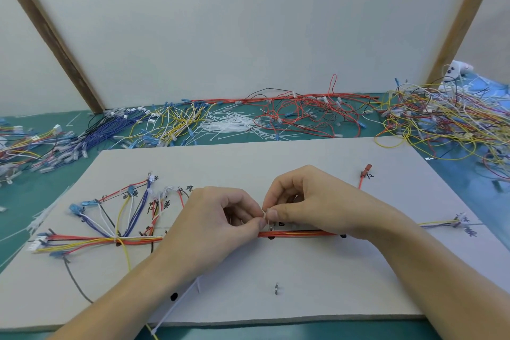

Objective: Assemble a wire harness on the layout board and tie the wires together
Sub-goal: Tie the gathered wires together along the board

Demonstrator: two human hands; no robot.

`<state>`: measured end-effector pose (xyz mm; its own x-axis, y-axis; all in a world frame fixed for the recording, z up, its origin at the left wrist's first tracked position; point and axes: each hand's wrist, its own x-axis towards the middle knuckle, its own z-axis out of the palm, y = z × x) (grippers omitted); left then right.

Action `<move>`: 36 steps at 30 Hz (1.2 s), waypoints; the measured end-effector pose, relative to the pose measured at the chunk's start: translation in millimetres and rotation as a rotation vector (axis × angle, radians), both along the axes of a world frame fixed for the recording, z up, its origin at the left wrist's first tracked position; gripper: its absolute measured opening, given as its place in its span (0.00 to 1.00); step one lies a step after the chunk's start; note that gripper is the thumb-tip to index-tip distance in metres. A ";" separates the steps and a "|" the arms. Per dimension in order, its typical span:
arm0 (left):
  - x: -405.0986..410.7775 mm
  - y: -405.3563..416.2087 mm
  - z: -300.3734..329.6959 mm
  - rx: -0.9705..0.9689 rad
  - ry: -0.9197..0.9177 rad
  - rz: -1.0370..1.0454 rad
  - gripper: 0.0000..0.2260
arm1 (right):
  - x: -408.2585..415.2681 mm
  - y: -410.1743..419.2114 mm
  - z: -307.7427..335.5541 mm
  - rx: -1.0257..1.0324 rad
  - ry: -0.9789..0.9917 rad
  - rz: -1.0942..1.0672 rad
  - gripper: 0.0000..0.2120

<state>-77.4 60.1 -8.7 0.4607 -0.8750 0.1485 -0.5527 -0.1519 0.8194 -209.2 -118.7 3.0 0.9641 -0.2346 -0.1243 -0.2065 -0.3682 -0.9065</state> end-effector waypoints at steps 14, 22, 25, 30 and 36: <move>4.3 0.0 1.0 0.056 0.037 -0.047 0.03 | -0.1 4.1 3.1 -0.052 0.009 0.009 0.04; 3.0 0.5 0.8 0.028 0.045 -0.009 0.05 | 0.6 4.0 2.6 -0.079 0.011 0.008 0.02; 3.2 0.7 -0.1 0.026 0.086 -0.002 0.03 | 0.7 4.0 1.3 -0.097 0.010 0.012 0.02; 2.2 0.1 -0.2 -0.008 0.125 0.000 0.05 | 1.2 3.5 -0.3 -0.089 0.000 -0.001 0.01; 1.2 -0.6 1.0 -0.026 0.097 0.017 0.07 | 1.2 2.0 -0.4 -0.045 0.007 -0.015 0.01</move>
